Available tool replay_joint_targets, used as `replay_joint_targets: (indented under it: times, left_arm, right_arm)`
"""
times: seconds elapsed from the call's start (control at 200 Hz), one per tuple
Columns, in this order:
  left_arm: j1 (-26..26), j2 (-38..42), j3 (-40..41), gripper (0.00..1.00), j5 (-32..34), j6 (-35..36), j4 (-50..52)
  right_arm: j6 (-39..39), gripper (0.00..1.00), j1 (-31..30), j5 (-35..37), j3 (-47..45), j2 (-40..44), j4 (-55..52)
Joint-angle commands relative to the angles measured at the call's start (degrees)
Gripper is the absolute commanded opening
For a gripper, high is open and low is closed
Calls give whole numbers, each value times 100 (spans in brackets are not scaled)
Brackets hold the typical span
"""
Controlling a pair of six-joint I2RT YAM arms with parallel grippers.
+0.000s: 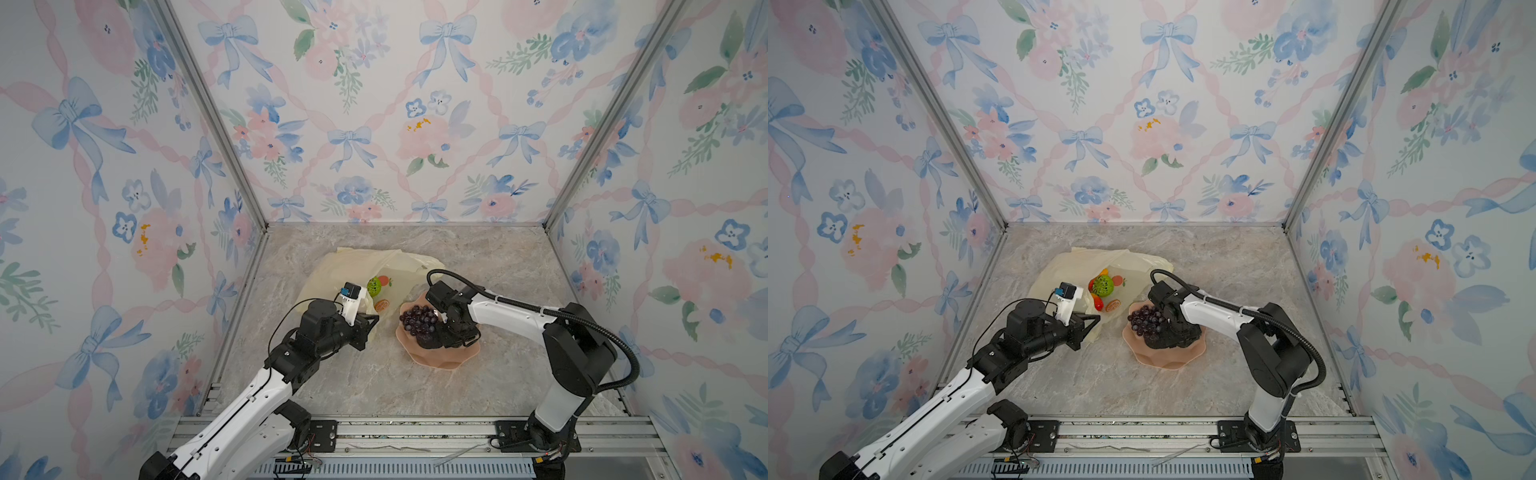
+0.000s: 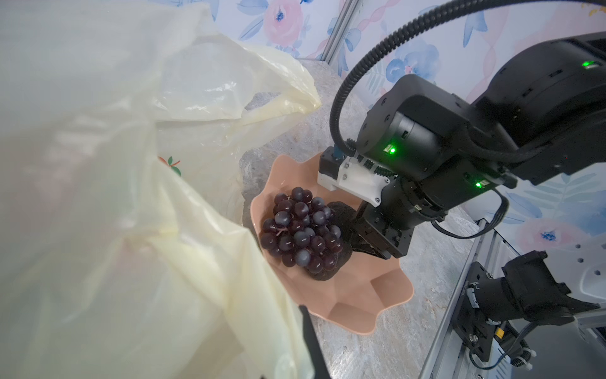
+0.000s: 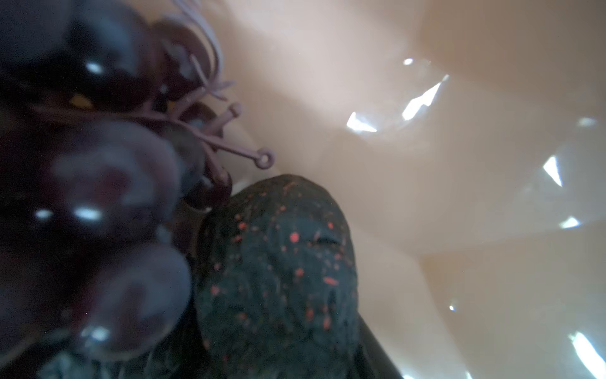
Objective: Place the fruits into the plastic bag
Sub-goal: Pick up the fruit from the plate.
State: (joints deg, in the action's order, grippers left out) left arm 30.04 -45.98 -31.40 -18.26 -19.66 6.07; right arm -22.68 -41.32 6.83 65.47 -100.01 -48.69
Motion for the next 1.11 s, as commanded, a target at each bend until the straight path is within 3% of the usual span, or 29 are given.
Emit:
replay_joint_targets:
  times: [0.0,0.41,0.735,1.1]
  left_arm:
    - [28,-31,-15,0,34,68,32]
    - [37,10,-6,0,16,59,43]
    - [46,43,-6,0,15,59,37]
    - [55,106,2,0,51,50,38]
  right_arm:
    - [-30,46,-7,226,-18,311,-369]
    - [-83,45,57,187,27,1195,-757]
    - [-225,45,142,-797,225,1917,-658]
    - [-625,46,65,-1790,673,1887,-95]
